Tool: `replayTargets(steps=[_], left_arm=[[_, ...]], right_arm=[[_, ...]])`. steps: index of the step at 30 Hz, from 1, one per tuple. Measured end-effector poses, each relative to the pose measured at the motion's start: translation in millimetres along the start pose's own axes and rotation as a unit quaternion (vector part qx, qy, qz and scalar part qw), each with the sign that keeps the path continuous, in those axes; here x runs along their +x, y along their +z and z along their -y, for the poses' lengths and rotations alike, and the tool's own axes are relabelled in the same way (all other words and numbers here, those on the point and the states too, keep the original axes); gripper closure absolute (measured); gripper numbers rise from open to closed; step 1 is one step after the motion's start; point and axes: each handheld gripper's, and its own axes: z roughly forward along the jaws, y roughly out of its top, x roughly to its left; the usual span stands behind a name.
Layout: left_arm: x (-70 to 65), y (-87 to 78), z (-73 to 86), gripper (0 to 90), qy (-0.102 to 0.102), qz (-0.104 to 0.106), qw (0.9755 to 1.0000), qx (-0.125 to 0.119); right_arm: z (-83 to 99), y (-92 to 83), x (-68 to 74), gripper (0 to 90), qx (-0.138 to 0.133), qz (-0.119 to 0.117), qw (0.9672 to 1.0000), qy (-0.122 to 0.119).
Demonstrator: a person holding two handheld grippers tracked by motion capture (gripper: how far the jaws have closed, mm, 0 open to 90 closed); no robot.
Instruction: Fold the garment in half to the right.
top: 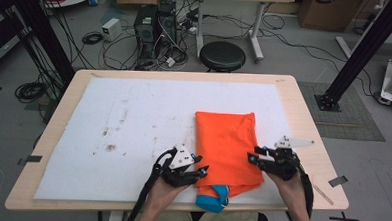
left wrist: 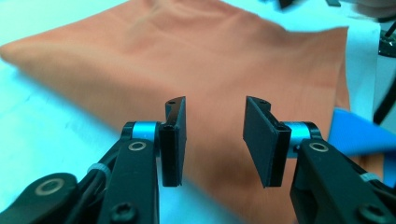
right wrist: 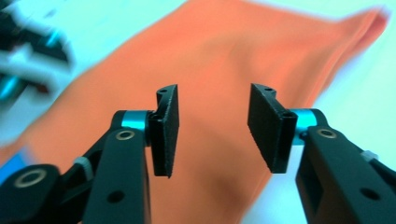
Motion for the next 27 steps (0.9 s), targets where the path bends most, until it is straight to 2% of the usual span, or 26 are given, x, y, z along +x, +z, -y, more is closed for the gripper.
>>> replayTargets(steps=[3,4,6,8,9,10,11,13,15,16,17,18,19,20,22,25,27], left_arm=[[-0.3,7.5,-5.1,58.3,-0.001,-0.013,0.9999,0.009],[-0.3,8.5,-6.1,57.9,-0.002,-0.017,0.9998,0.008],[-0.6,7.4,-7.0,57.7,-0.004,-0.016,0.9998,0.006],[-0.3,5.0,-5.5,57.7,-0.004,-0.019,0.9998,0.005],[0.9,3.8,-4.1,57.7,-0.002,-0.02,0.9998,0.007],[2.1,2.7,-2.5,57.7,-0.004,-0.022,0.9997,0.009],[3.4,1.7,-1.0,57.7,-0.005,-0.024,0.9997,0.01],[5.0,-0.5,1.0,57.7,-0.008,-0.027,0.9995,0.011],[6.1,-4.6,2.9,57.6,-0.013,-0.03,0.9994,0.006],[6.6,-6.7,3.3,57.4,-0.015,-0.031,0.9994,0.002],[7.2,-9.4,3.9,57.3,-0.016,-0.033,0.9993,-0.001],[7.8,-11.4,4.1,57.0,-0.018,-0.034,0.9993,-0.004],[8.9,-14.7,4.6,56.8,-0.022,-0.032,0.9992,-0.011],[9.6,-17.0,4.8,56.8,-0.024,-0.026,0.9992,-0.018],[9.7,-19.0,4.9,56.9,-0.024,-0.012,0.9993,-0.026],[5.9,-15.2,4.4,57.9,-0.017,0.017,0.9994,-0.026],[0.1,-9.3,5.7,58.6,-0.006,0.025,0.9996,-0.009]], right_arm=[[-29.0,19.5,-13.6,55.6,-0.015,0.017,0.9997,-0.013],[-38.5,28.4,-18.8,56.6,-0.01,0.028,0.9995,-0.015],[-52.2,50.8,-29.7,57.4,0.021,0.041,0.9988,-0.013],[-54.2,63.5,-35.2,60.5,0.054,0.053,0.9971,-0.004],[-52.0,68.6,-38.1,63.6,0.071,0.083,0.9939,-0.007],[-49.5,71.0,-40.9,66.6,0.091,0.104,0.9903,-0.008],[-46.2,72.8,-44.7,69.1,0.105,0.111,0.9881,-0.011],[-41.5,71.4,-48.4,72.8,0.101,0.113,0.9883,-0.014],[-40.8,67.4,-46.9,72.9,0.105,0.129,0.9859,-0.02],[-40.2,64.6,-44.5,71.0,0.107,0.138,0.9845,-0.021],[-39.0,61.4,-42.3,64.5,0.102,0.141,0.9845,-0.019],[-37.1,57.1,-39.8,53.9,0.091,0.142,0.9856,-0.014],[-35.4,52.8,-37.3,52.0,0.082,0.137,0.9871,-0.003],[-30.8,43.9,-32.8,53.2,0.063,0.108,0.9922,0.004],[-20.0,28.5,-19.9,54.4,0.023,0.063,0.9978,-0.003],[-4.3,12.6,5.3,60.0,0.014,0.022,0.9992,-0.03],[11.2,7.9,21.6,62.7,0.039,0.004,0.998,-0.05]])
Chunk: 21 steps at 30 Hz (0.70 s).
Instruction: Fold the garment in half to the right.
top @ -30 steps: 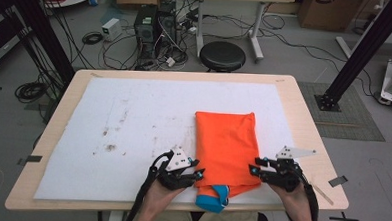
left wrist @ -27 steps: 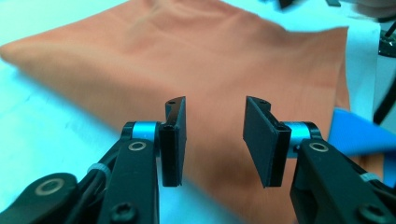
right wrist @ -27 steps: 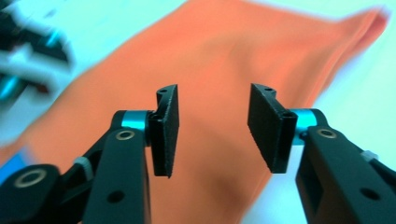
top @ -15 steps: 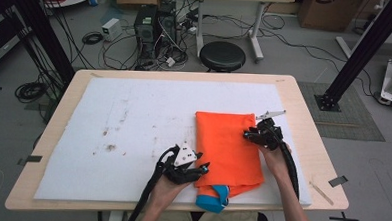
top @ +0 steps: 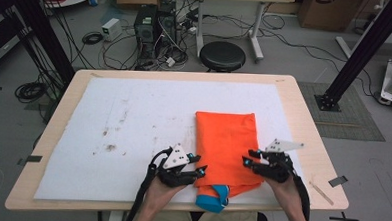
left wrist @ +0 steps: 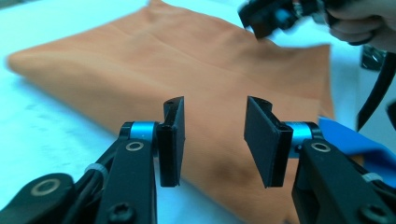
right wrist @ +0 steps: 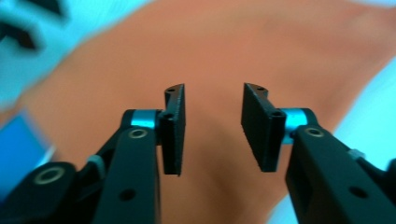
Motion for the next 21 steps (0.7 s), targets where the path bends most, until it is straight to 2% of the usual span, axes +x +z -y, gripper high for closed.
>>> replayTargets(steps=[3,4,5,7,9,10,12,14,17,21], left_arm=[[-3.0,5.7,4.5,60.4,0.009,0.003,0.9995,0.03],[-3.9,6.6,6.0,60.5,0.01,0.0,0.9994,0.033],[-3.8,6.1,6.7,60.5,0.01,0.001,0.9994,0.032],[-3.0,3.9,6.1,60.2,0.008,0.001,0.9995,0.03],[-0.8,-0.5,5.6,56.8,0.006,-0.006,0.9997,0.025],[2.2,-4.8,5.6,55.4,0.002,-0.012,0.9997,0.022],[6.5,-10.8,6.3,50.3,-0.01,-0.023,0.9996,0.012],[12.5,-18.4,7.3,45.8,-0.018,-0.041,0.999,0.002],[23.4,-31.0,10.1,42.1,-0.027,-0.063,0.9976,-0.01],[41.4,-49.6,16.9,35.8,-0.039,-0.1,0.9938,-0.029]], right_arm=[[20.0,0.7,9.4,67.5,0.052,0.006,0.9986,0.0],[28.0,-1.6,11.5,71.1,0.032,0.016,0.9994,0.001],[33.0,-5.0,11.6,73.9,0.024,0.019,0.9995,0.006],[37.7,-10.7,9.4,75.9,0.019,0.012,0.9995,0.022],[38.2,-13.3,7.9,73.9,0.019,0.008,0.9994,0.029],[37.8,-13.5,7.7,69.0,0.017,0.008,0.9994,0.027],[36.6,-15.0,8.2,51.6,0.008,0.009,0.9995,0.029],[35.4,-18.4,8.5,38.2,-0.019,0.03,0.999,0.026],[33.7,-23.3,5.8,26.5,-0.053,0.048,0.9971,0.026],[31.4,-27.2,-0.3,20.5,-0.085,0.07,0.9936,0.026]])
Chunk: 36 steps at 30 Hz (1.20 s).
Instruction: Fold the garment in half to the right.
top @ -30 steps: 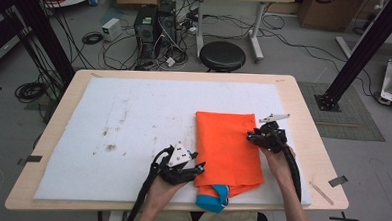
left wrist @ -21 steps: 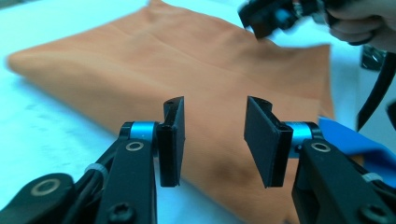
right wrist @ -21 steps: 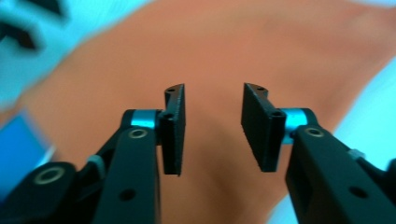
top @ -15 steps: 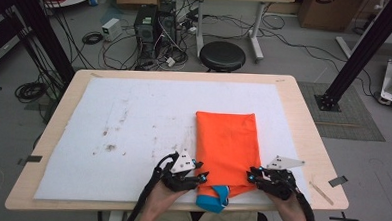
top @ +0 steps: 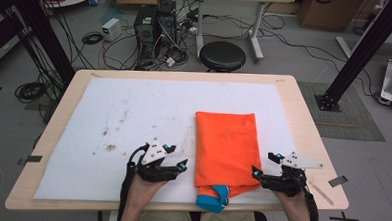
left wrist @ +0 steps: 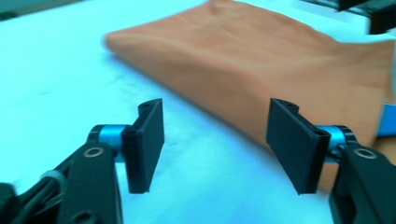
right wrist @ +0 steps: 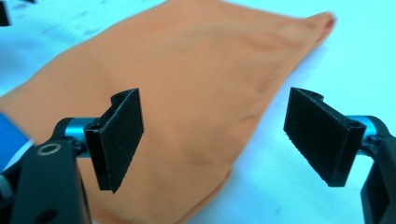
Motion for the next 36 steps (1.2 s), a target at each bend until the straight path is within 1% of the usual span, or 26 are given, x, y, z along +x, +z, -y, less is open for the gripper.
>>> replayTargets(steps=[2,4,6,8,9,11,14,16,17,19,24,27,31,36], left_arm=[[9.6,-7.2,2.9,31.2,-0.003,-0.016,0.9998,-0.005],[17.4,-13.7,6.6,29.9,-0.003,-0.034,0.9994,-0.007],[26.5,-21.5,10.6,28.3,-0.006,-0.054,0.9985,-0.008],[36.1,-31.4,14.4,27.8,-0.009,-0.069,0.9975,-0.011],[38.7,-34.6,15.6,27.8,-0.011,-0.075,0.997,-0.014],[44.9,-43.2,18.5,27.4,-0.017,-0.086,0.9959,-0.022],[53.6,-54.1,23.6,27.4,-0.023,-0.1,0.9943,-0.026],[57.9,-58.5,26.6,27.4,-0.027,-0.105,0.9938,-0.026],[58.9,-60.0,27.7,27.4,-0.031,-0.106,0.9935,-0.027],[60.1,-62.2,28.6,27.4,-0.032,-0.109,0.9932,-0.027],[58.5,-61.5,29.5,27.4,-0.026,-0.106,0.9938,-0.022],[57.0,-59.3,29.7,27.4,-0.024,-0.103,0.9942,-0.02],[55.5,-57.0,29.3,27.4,-0.018,-0.102,0.9945,-0.017],[55.2,-56.7,29.0,27.4,-0.018,-0.103,0.9943,-0.02]], right_arm=[[-0.7,0.6,-3.9,20.5,-0.009,0.013,0.9999,0.006],[-1.3,1.5,-8.3,20.5,-0.013,0.017,0.9996,0.021],[-1.8,1.4,-12.5,20.5,-0.023,0.026,0.9986,0.038],[-1.8,1.4,-17.3,20.5,-0.033,0.026,0.9978,0.051],[-1.7,1.2,-19.5,20.5,-0.038,0.026,0.9972,0.059],[-1.4,0.8,-21.7,20.5,-0.046,0.029,0.9967,0.061],[0.3,-0.3,-23.1,20.5,-0.046,0.033,0.9968,0.057],[2.1,-2.0,-22.9,20.5,-0.047,0.031,0.997,0.053],[2.9,-2.6,-22.8,20.5,-0.05,0.031,0.9969,0.052],[4.1,-3.8,-23.5,20.5,-0.05,0.029,0.997,0.051],[5.4,-2.6,-25.0,20.5,-0.047,0.024,0.9971,0.055],[6.1,-1.4,-23.9,20.5,-0.042,0.021,0.9973,0.055],[6.3,-1.3,-23.7,20.5,-0.044,0.02,0.9975,0.052],[6.4,-2.0,-23.8,20.6,-0.044,0.019,0.9972,0.057]])
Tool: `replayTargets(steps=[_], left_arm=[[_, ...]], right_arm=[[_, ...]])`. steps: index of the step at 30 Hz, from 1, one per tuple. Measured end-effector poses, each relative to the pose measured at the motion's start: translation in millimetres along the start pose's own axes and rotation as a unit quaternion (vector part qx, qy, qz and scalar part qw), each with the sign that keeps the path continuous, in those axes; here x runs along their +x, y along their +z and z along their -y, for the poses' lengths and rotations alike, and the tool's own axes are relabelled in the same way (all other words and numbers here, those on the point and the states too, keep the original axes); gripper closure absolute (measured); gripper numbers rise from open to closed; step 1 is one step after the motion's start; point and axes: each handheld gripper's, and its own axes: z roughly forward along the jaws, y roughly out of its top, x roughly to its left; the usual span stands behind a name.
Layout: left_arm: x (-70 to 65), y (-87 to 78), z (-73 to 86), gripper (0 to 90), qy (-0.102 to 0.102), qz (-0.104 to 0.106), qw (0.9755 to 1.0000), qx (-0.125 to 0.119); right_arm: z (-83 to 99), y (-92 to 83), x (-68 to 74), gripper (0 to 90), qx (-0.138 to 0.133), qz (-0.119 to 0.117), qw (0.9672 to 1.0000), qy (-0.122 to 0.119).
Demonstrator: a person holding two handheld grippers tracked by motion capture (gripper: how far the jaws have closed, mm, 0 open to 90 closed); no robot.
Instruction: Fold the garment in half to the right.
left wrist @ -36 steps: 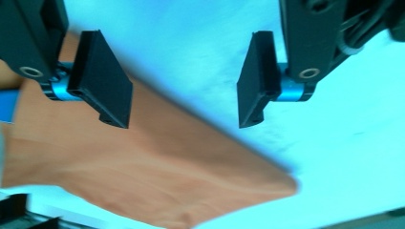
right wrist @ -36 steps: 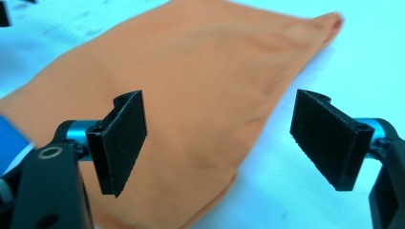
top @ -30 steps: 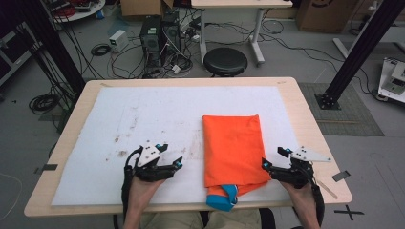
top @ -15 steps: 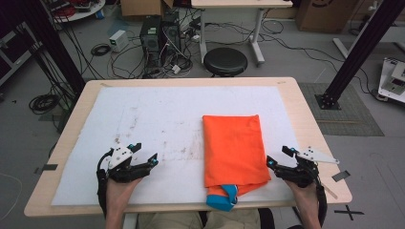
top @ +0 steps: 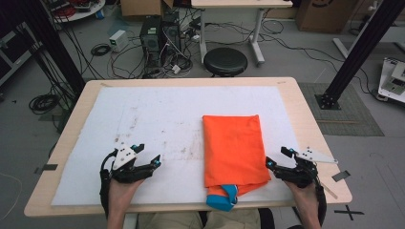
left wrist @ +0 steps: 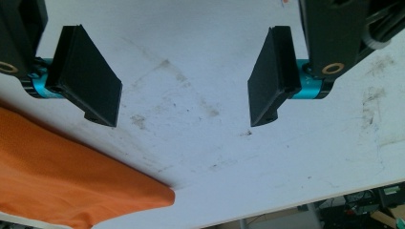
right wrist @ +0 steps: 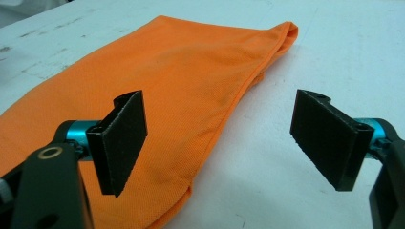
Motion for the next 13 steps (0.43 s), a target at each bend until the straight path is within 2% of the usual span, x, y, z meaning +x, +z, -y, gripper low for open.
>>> replayTargets(steps=[13], left_arm=[[1.2,-3.9,1.8,27.4,0.003,-0.001,1.0,0.001]], right_arm=[[-0.4,1.0,1.6,20.5,0.001,-0.004,1.0,-0.005]])
